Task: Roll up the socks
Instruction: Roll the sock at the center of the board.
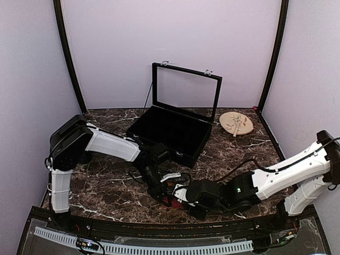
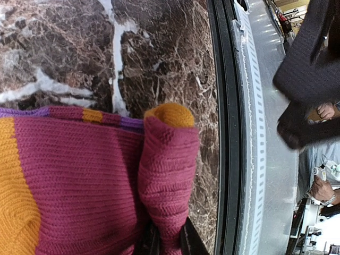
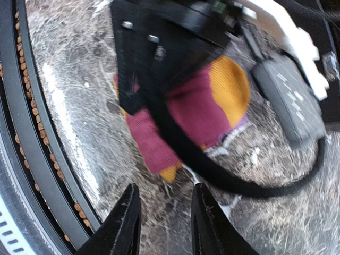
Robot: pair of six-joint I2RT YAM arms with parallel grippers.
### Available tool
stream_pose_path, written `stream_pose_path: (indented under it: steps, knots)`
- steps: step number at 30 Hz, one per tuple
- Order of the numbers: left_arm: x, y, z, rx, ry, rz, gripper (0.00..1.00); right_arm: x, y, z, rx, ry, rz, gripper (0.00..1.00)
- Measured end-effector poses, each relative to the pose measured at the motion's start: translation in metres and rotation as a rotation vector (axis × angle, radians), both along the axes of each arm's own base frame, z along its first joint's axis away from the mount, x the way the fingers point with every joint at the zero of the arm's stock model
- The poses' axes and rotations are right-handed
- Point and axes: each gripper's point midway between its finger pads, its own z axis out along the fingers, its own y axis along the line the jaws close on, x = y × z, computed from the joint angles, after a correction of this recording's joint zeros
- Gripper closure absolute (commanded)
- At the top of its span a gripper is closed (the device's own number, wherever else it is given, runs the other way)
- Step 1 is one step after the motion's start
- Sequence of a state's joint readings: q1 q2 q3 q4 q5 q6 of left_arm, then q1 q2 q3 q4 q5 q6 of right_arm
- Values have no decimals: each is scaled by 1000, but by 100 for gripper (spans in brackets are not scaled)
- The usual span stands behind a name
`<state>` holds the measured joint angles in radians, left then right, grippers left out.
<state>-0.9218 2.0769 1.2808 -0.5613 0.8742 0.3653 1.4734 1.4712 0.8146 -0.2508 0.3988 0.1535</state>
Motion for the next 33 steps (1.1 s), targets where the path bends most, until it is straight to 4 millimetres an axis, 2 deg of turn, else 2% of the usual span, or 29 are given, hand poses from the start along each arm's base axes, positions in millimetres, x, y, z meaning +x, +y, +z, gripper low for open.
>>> stream_pose_path:
  steps: [7,17,33]
  knots:
    - [-4,1,1,5,31,-5,87,-1,13,-16,-83,-32,66,62]
    - [-4,2,1,9,69,-7,86,-3,19,-42,-182,-46,135,58]
    - [-7,5,0,15,99,-9,86,-2,20,-56,-236,-46,180,57]
